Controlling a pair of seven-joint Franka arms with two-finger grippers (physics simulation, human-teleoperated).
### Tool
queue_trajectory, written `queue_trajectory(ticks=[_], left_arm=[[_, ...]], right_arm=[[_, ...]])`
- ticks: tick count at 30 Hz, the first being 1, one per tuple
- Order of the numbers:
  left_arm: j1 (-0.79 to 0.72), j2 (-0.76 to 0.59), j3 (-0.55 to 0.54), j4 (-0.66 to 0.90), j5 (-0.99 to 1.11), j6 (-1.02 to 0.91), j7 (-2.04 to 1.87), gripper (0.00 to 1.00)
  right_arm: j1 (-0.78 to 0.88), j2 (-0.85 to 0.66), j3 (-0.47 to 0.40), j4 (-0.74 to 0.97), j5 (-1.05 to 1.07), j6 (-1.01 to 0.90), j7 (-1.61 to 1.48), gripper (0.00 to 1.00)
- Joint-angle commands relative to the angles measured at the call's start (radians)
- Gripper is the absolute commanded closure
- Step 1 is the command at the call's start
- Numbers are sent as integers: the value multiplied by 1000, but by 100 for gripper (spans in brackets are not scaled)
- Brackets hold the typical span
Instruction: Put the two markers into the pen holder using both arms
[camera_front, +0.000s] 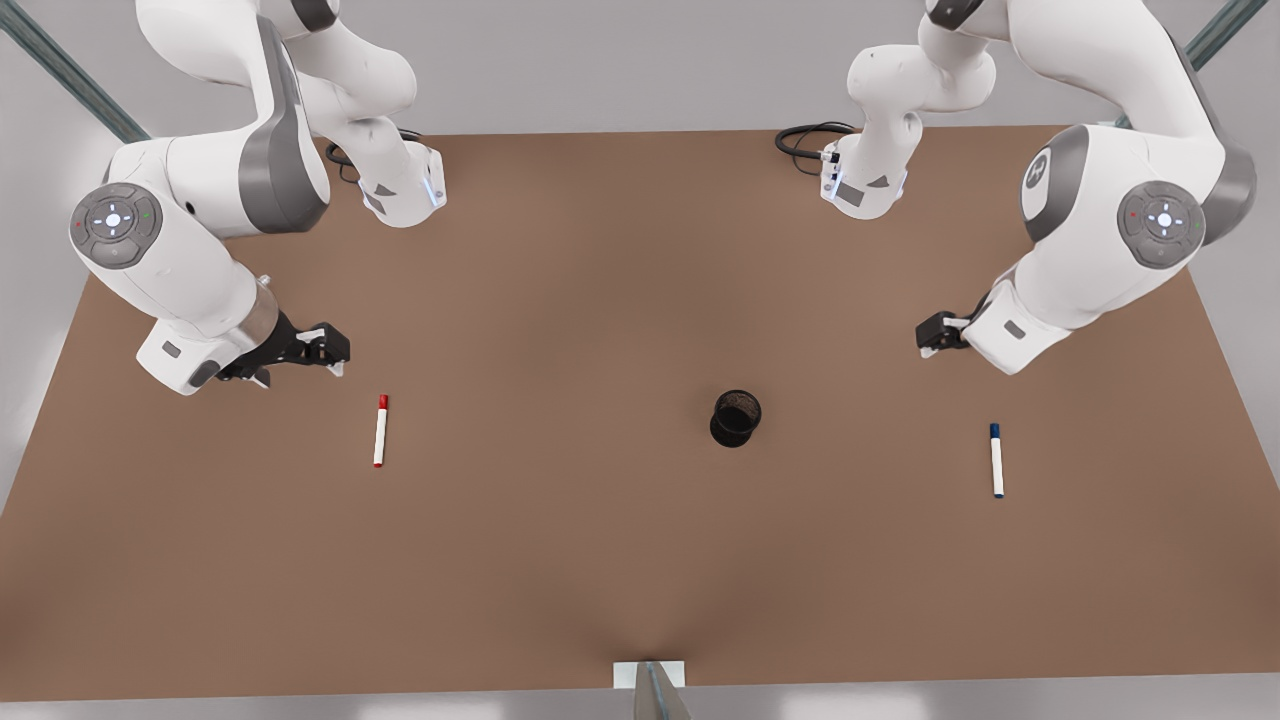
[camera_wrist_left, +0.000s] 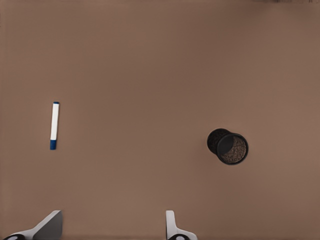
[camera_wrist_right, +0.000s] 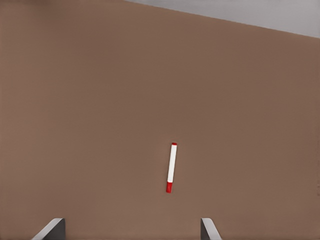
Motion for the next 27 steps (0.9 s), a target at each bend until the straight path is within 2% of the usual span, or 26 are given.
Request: queue_trajectory(ticks=[1,4,6,10,13,20,23,27], left_arm=[[0,5,0,0,5,13,-28,0],[62,121,69,-19,2,182,159,0],[114,206,66,-39,-3,274,202,0],[180,204,69,-348,-3,679,400,0],[206,253,69,-378,-3,765,403,0],[267,371,105,-395,5,996,610,0],[267,431,105,-364,6,1078,633,0],[267,494,116,-335,6,1093,648,2]], right_arm=[[0,-1,0,0,0,4,4,0],[0,-1,0,0,0,4,6,0],[-2,-1,0,0,-1,6,7,0],[-3,53,0,-3,0,84,13,0],[-12,105,0,-33,2,173,32,0],[-81,355,0,-98,40,404,36,0],[-75,347,0,-214,37,455,92,0],[-107,349,0,-326,42,555,95,0]])
